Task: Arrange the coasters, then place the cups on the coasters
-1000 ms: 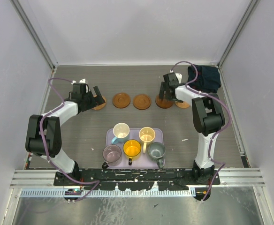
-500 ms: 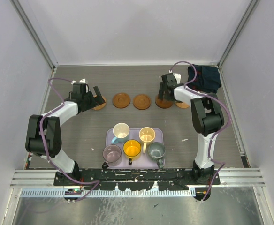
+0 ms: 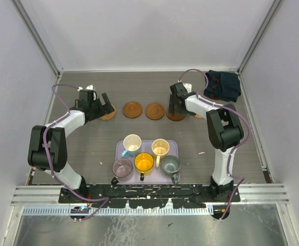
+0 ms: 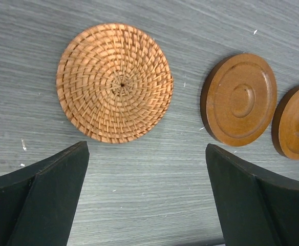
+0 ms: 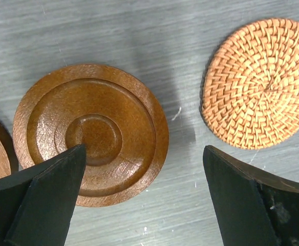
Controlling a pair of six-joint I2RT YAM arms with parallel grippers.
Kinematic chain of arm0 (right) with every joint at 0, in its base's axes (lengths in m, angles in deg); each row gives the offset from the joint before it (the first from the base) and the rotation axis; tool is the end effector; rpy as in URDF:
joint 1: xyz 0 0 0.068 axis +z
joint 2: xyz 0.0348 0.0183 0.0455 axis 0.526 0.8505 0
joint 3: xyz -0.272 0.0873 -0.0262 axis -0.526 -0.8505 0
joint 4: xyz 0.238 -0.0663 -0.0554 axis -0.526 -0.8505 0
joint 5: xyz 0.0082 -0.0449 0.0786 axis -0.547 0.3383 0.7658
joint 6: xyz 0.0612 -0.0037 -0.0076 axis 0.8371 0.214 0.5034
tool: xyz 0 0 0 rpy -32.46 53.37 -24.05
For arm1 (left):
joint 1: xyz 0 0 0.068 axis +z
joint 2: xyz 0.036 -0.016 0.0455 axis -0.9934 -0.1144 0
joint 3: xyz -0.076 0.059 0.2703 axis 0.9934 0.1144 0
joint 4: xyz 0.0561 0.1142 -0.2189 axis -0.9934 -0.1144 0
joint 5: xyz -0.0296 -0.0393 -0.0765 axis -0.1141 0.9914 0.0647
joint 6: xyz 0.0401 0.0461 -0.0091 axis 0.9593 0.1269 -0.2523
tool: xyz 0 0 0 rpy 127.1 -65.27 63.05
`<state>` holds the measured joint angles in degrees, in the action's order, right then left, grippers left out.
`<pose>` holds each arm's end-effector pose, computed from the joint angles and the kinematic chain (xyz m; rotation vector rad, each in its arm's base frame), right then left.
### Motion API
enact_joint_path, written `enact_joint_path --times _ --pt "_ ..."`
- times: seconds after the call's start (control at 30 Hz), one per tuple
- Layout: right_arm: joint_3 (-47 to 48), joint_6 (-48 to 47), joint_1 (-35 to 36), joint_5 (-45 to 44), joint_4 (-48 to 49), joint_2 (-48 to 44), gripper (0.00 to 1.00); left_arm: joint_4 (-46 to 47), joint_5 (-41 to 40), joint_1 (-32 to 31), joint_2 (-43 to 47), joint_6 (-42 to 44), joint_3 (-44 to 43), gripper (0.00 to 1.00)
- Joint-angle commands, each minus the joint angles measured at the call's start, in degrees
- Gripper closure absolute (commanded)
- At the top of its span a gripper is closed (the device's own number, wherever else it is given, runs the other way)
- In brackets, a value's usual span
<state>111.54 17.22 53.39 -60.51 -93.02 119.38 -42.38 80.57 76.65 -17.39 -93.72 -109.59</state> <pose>0.3947 0.1379 0.1783 0.1587 2.5212 -0.2041 0.3433 -0.0450 0.2095 -0.3852 2.3371 -0.4019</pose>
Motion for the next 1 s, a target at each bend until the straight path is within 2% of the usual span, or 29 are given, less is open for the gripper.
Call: enact_joint_path --times 0.0,0.23,0.37,0.43,0.53,0.63,0.7,0.97 --pt "0.6 -0.2 0.6 -3.2 -6.2 -3.9 0.0 3.4 -0.6 -0.2 1.2 0.8 -3.5 0.02" --pt "1.2 -0.3 0.6 -5.9 -5.4 -9.0 0.0 3.9 -0.2 -0.2 1.9 1.1 -3.1 0.02" --pt "1.0 -1.2 0.5 -3.4 -3.5 -11.0 0.01 3.9 0.5 -0.2 2.1 0.9 -2.3 0.02" --pt "0.4 -1.6 0.6 -0.3 -2.5 -11.2 0.12 3.9 0.7 -0.2 2.6 0.8 -1.7 0.02" --pt "-1.4 -1.7 0.5 3.8 0.4 -11.6 0.57 3.9 0.9 -0.2 3.0 0.7 -0.6 0.02" --pt "-2.5 -1.8 0.6 5.2 1.9 -11.3 0.96 3.8 1.3 -0.2 3.8 0.4 0.3 0.02" --pt "-3.0 -2.0 0.5 5.6 2.3 -10.9 0.99 3.9 1.7 -0.3 4.6 0.3 1.0 0.02" --pt "-2.9 -2.5 0.5 8.0 5.1 -6.5 0.99 5.8 2.2 -0.3 10.0 0.7 5.7 0.02"
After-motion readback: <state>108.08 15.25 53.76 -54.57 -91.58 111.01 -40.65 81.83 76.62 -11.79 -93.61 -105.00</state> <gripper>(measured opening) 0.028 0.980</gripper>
